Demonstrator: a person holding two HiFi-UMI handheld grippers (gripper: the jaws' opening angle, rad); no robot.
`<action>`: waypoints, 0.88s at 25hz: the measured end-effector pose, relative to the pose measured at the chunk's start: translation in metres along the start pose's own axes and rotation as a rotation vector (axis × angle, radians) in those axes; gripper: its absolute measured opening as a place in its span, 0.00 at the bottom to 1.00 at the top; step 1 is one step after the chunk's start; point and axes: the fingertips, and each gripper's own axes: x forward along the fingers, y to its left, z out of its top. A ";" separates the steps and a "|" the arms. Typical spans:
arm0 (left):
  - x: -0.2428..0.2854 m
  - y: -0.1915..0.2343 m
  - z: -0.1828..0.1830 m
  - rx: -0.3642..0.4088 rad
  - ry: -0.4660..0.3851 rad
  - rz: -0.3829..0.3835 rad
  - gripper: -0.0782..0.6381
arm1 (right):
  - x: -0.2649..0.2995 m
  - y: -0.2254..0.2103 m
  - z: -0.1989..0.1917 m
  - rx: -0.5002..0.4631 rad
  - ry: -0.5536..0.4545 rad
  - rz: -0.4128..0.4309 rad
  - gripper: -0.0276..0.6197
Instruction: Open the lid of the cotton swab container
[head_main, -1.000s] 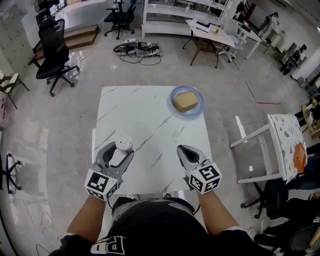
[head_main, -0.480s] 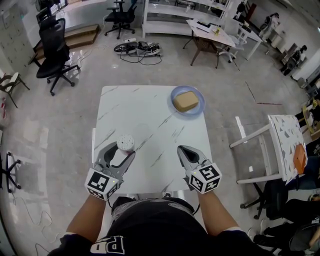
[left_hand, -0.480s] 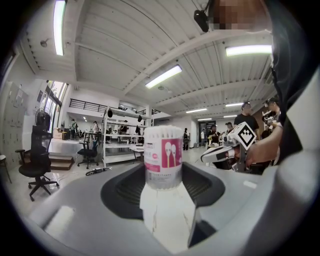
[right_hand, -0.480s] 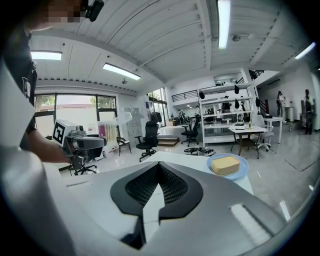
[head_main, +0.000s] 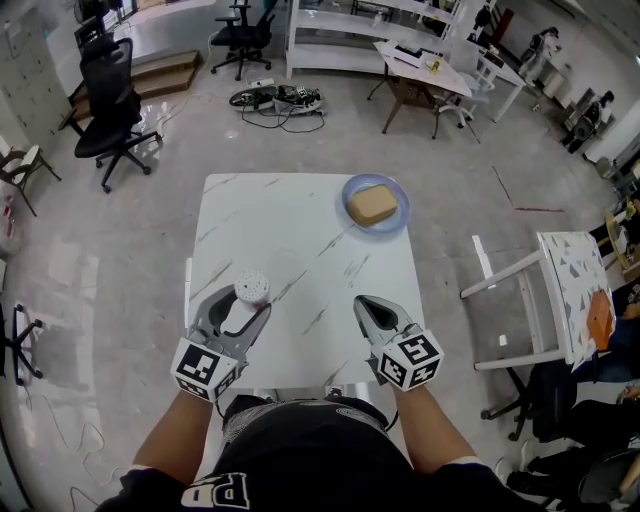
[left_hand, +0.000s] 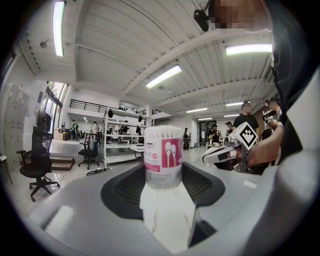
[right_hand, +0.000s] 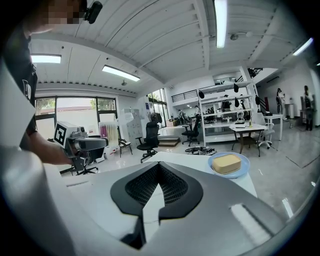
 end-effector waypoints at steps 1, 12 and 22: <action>0.000 0.000 0.000 0.000 0.000 -0.001 0.51 | 0.000 0.000 0.000 0.001 -0.001 0.000 0.04; 0.005 0.001 -0.002 -0.004 -0.006 -0.003 0.51 | 0.003 0.001 -0.002 -0.004 0.003 0.007 0.04; 0.005 0.003 0.000 -0.003 -0.004 -0.001 0.51 | 0.004 -0.001 0.002 -0.003 0.003 0.007 0.04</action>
